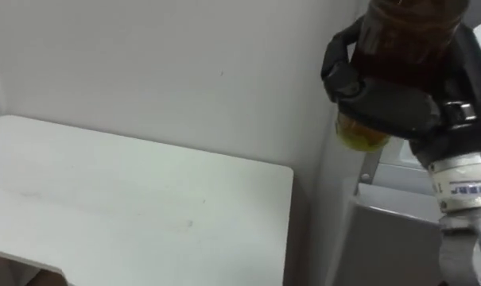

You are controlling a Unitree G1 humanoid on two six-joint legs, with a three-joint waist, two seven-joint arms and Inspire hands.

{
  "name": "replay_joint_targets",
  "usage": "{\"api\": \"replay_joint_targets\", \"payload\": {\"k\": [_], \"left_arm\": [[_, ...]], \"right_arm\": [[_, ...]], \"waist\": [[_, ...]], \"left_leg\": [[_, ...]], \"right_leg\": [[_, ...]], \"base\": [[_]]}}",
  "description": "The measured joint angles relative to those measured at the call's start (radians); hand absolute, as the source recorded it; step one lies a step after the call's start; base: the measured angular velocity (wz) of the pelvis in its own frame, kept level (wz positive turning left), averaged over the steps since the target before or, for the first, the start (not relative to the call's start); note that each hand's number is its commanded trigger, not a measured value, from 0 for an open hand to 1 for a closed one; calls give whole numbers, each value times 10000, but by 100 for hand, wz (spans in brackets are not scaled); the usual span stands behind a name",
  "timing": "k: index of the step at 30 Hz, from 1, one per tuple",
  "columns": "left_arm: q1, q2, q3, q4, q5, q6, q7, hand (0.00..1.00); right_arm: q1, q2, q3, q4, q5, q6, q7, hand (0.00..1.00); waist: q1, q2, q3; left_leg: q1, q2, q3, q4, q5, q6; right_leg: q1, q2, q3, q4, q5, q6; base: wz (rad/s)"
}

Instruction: Put the bottle in the upper fridge

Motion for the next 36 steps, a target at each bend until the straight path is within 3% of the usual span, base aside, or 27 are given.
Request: {"api": "replay_joint_targets", "payload": {"k": [3,7,13,19,27,36], "left_arm": [[-47,0,-4,0,-21,0,54,0],[-26,4,-47,-1,-35,0,116,0],[-58,-8,-12,-1,-29,1,216,0],[9,-12,-2,-1,-15,0,298,0],[151,-12,221,-10,-12,1,308,0],[152,-44,252,-37,-19,4,307,0]], "right_arm": [[-2,-9,-190,-198,-43,-144,-249,100],[4,-8,-194,-132,13,-151,-306,100],[7,-9,-257,68,232,-145,-411,100],[8,-11,-581,1219,292,-127,-728,100],[9,-23,-691,2085,409,-102,-1247,100],[-900,-529,-694,4591,1546,14,-1690,100]], "waist": [[-57,7,11],[-397,37,41],[-545,47,54],[-539,-61,28],[-511,-24,10],[-450,-108,-31]], "left_leg": [[26,95,251,-1,-23,-21],[20,168,273,58,-99,-78],[18,334,493,139,-180,-145],[77,345,498,160,-187,-160],[170,361,462,131,-206,-186],[-1,338,422,158,-205,-183]], "right_leg": [[-28,62,139,-10,41,-36],[-7,139,184,-27,68,-70],[-28,273,291,-62,100,-123],[65,313,285,-210,119,-153],[134,345,238,-257,118,-152],[-13,312,218,-172,116,-150]], "base": [[-14],[-7],[-9],[0],[0],[0]]}}
